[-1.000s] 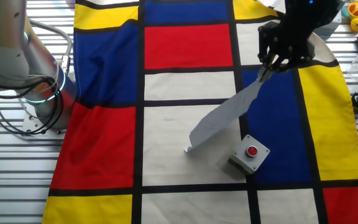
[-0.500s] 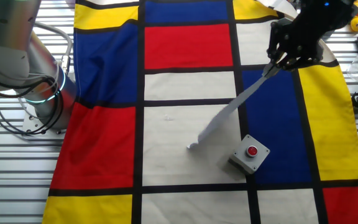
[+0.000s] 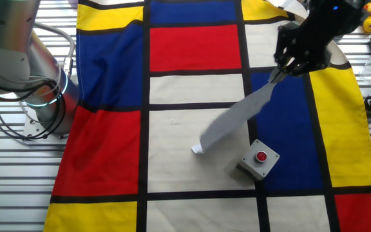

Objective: Flip over and spread out the paper that is laid flat on the table

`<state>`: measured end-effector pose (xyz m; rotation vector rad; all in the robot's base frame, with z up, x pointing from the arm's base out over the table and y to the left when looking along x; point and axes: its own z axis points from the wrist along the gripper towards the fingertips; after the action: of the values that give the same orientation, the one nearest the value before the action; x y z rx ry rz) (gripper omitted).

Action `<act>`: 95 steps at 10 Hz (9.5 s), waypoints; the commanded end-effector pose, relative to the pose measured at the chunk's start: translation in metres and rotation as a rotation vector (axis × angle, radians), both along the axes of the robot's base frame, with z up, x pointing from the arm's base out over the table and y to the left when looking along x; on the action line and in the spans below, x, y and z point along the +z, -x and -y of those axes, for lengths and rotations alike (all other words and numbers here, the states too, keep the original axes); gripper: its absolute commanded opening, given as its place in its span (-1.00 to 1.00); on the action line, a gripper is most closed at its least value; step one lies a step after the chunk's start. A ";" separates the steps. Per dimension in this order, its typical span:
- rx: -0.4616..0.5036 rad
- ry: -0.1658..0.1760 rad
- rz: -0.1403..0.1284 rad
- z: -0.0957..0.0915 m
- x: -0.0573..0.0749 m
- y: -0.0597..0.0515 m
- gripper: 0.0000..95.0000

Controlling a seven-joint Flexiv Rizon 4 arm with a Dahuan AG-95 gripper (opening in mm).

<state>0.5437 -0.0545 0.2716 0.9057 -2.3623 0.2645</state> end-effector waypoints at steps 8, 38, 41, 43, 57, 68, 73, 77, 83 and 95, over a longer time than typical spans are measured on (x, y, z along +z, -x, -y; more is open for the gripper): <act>-0.031 -0.011 0.053 -0.002 0.001 -0.004 -1.00; -0.128 -0.025 0.090 0.002 0.021 -0.003 -1.00; -0.142 -0.036 0.100 0.002 0.021 -0.003 -1.00; -0.160 -0.056 0.105 0.002 0.021 -0.003 -1.00; -0.237 -0.047 0.148 -0.012 0.053 0.006 -1.00; -0.173 0.016 0.141 0.002 0.052 0.008 -1.00; -0.277 0.075 0.137 -0.009 0.045 0.002 -1.00; -0.351 0.077 0.125 -0.021 0.038 -0.003 -1.00; -0.354 0.094 0.121 -0.024 0.031 -0.006 -1.00; -0.262 0.219 0.102 -0.006 0.031 -0.003 -1.00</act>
<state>0.5481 -0.0482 0.3033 0.4952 -2.4434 0.4705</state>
